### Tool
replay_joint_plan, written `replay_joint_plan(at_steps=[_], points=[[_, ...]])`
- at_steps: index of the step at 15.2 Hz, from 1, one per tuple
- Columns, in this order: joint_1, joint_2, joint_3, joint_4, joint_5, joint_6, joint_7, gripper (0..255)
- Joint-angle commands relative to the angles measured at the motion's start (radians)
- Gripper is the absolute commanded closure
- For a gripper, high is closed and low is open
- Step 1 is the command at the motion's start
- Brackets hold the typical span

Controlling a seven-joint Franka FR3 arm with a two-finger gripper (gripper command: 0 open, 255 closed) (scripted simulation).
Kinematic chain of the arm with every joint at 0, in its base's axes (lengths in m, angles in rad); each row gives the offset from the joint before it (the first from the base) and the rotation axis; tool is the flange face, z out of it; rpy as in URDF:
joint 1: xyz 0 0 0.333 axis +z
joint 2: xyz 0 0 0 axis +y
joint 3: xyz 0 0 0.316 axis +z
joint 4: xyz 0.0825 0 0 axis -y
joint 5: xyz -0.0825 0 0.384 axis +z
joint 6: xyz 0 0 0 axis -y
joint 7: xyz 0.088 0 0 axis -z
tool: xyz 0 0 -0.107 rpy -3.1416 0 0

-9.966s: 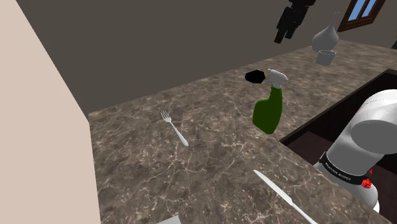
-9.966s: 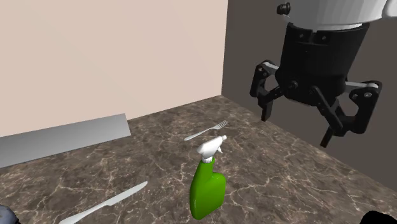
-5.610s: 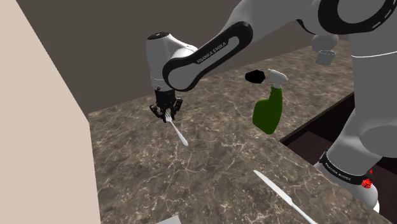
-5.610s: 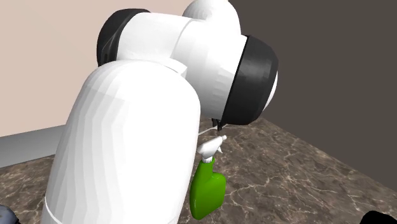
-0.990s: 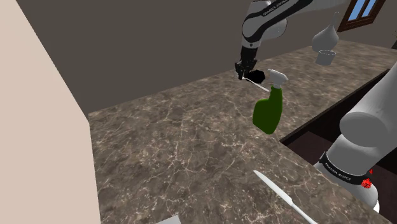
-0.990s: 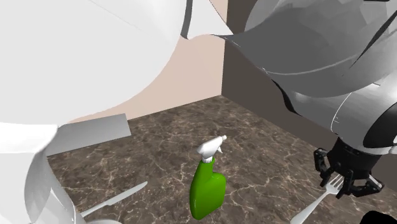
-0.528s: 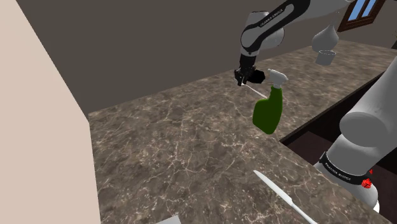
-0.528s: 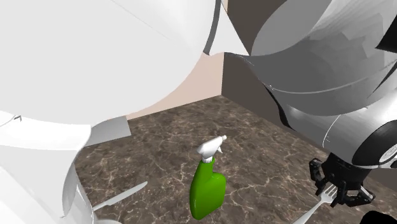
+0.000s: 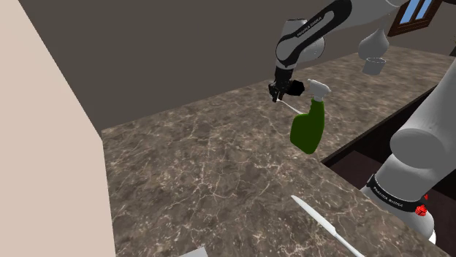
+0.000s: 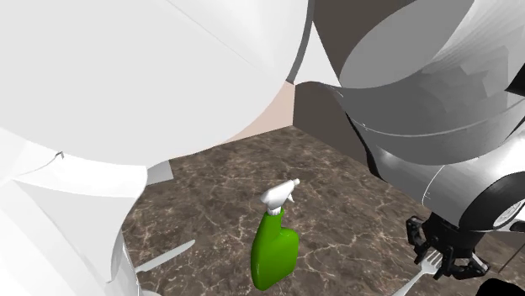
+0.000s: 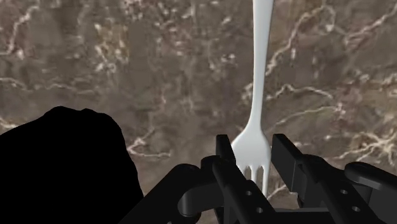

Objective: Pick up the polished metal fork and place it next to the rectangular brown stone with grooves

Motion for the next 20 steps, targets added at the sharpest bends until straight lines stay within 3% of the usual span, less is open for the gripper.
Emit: replay_joint_plan(at_steps=[1, 3, 4, 9, 13, 20], points=[[0.0, 0.0, 0.0, 0.0, 0.0, 0.0, 0.0, 255], [0.0, 0.0, 0.0, 0.0, 0.0, 0.0, 0.0, 255], [0.0, 0.0, 0.0, 0.0, 0.0, 0.0, 0.0, 0], [0.0, 0.0, 0.0, 0.0, 0.0, 0.0, 0.0, 0], [-0.002, -0.081, -0.001, 0.042, 0.008, -0.122, -0.006, 0], [-0.002, -0.081, -0.001, 0.042, 0.008, -0.122, -0.006, 0]])
